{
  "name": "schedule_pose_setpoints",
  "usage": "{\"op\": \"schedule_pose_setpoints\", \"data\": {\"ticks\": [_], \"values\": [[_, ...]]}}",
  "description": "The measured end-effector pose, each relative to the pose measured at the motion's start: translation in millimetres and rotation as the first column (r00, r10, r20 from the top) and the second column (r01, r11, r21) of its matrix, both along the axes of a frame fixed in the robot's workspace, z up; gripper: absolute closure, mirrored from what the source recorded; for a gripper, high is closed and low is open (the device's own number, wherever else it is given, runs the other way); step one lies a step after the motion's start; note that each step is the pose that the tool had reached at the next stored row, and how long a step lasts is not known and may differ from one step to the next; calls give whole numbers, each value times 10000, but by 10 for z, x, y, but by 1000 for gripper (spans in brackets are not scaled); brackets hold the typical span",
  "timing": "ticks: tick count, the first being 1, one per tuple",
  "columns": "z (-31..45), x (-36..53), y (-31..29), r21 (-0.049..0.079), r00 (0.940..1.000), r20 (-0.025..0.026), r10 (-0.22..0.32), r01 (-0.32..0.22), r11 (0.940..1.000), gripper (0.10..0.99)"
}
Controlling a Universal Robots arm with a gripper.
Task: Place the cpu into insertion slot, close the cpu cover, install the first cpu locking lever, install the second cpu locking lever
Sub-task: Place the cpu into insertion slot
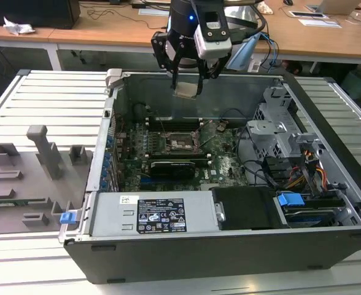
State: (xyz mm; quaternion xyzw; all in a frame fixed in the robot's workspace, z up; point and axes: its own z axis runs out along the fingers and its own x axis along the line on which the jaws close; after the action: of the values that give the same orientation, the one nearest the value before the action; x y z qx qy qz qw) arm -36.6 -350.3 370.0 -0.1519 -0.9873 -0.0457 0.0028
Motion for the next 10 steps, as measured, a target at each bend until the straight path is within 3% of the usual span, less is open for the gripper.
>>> {"op": "schedule_pose_setpoints", "data": {"ticks": [10], "values": [[-1, 0, 0, 0, 9979, 0, -651, 651, 9979, 561]]}}
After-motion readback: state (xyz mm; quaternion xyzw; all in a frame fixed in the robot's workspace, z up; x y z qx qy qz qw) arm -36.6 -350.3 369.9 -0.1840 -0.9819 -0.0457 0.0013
